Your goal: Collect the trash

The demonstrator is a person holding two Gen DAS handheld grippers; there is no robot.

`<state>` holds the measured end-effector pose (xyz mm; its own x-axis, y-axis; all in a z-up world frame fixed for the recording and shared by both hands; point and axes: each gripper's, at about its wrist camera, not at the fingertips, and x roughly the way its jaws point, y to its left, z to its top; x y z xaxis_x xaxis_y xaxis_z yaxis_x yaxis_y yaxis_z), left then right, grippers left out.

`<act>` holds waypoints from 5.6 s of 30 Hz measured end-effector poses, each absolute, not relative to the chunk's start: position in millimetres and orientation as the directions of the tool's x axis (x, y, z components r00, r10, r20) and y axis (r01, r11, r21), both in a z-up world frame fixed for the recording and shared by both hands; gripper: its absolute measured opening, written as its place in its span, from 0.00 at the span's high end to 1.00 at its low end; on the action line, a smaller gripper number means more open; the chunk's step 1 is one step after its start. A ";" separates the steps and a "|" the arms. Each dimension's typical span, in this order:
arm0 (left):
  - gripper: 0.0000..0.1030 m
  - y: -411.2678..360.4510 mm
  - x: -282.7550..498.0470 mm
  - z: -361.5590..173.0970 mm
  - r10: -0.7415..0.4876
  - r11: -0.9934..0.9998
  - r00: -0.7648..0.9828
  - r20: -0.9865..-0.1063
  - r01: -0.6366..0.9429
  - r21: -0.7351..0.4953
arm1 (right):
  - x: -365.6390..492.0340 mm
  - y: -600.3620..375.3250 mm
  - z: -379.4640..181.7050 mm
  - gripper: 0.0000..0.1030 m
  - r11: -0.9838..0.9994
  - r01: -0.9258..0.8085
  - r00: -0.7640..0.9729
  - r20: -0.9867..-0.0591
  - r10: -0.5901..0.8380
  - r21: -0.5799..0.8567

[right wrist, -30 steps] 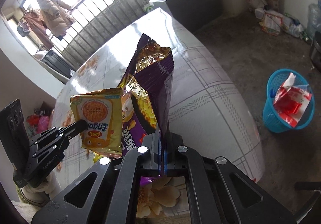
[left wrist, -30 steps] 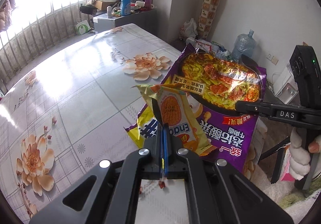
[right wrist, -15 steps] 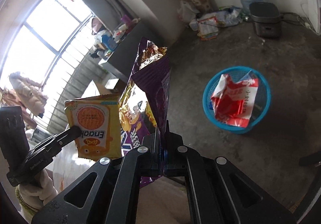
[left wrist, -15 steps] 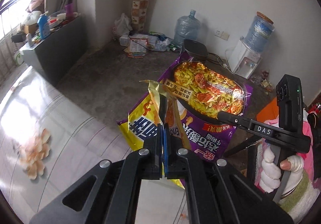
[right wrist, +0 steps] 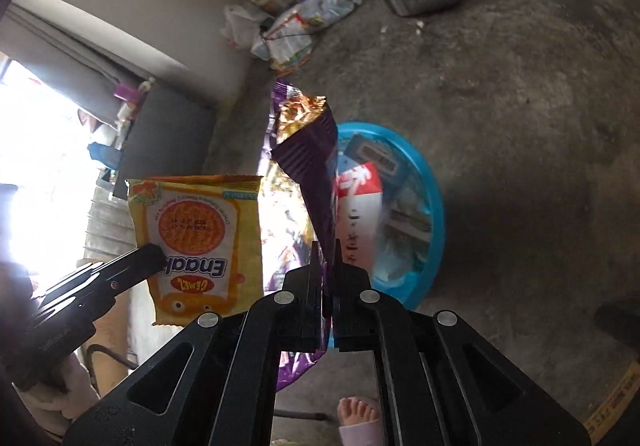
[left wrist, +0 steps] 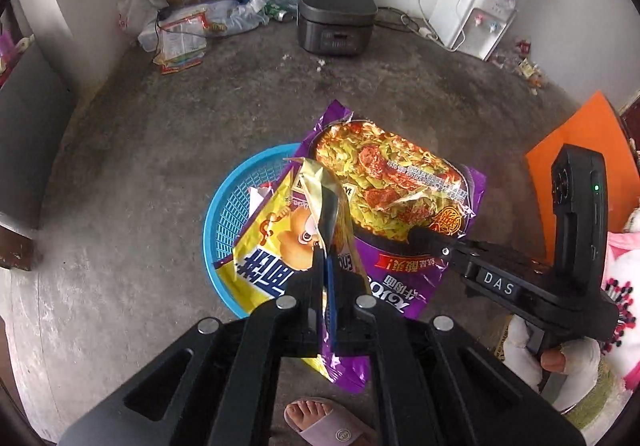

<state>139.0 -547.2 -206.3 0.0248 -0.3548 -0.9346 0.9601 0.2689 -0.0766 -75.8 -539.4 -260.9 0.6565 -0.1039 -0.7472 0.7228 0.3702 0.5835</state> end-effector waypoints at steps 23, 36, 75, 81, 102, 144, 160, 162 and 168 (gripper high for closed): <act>0.48 -535.9 204.0 -225.0 -0.281 0.478 0.096 -0.955 0.877 -0.053 | -21.8 -523.6 -263.5 0.76 0.609 0.706 0.524 -0.845 -0.107 0.361; 0.39 -353.8 231.9 -71.3 -0.481 0.541 0.242 -0.843 0.838 -0.067 | 76.8 -536.1 -435.1 0.87 0.600 0.796 -0.025 -0.987 0.161 0.078; 0.05 -18.8 7.1 27.4 -0.434 0.894 0.724 -0.536 0.421 -0.155 | -101.0 -248.9 -20.9 0.07 0.901 0.418 0.823 -0.469 -0.322 0.115; 0.05 -19.8 -9.3 -2.1 -0.286 0.951 0.758 -0.587 0.298 -0.080 | -99.9 -241.2 -29.0 0.07 0.903 0.428 0.833 -0.402 -0.380 0.033; 0.05 -44.1 -11.3 -35.3 -0.090 0.971 0.694 -0.715 0.222 0.093 | -90.1 -208.2 -101.2 0.07 0.906 0.373 0.574 -0.719 -0.393 -0.198; 0.05 -38.8 -8.3 -46.6 -0.097 0.965 0.651 -0.753 0.248 0.089 | -93.3 -205.0 -90.1 0.07 0.896 0.389 0.553 -0.722 -0.414 -0.216; 0.05 -37.1 -7.0 -46.0 -0.098 0.965 0.650 -0.754 0.247 0.087 | -90.6 -206.5 -88.1 0.07 0.899 0.381 0.557 -0.721 -0.411 -0.218; 0.05 -37.0 -7.3 -45.8 -0.098 0.965 0.650 -0.754 0.247 0.087 | -90.8 -206.2 -88.2 0.07 0.898 0.382 0.557 -0.721 -0.412 -0.218; 0.05 -35.9 -7.2 -45.8 -0.097 0.965 0.648 -0.755 0.246 0.087 | -89.4 -207.7 -87.2 0.07 0.900 0.378 0.559 -0.722 -0.408 -0.216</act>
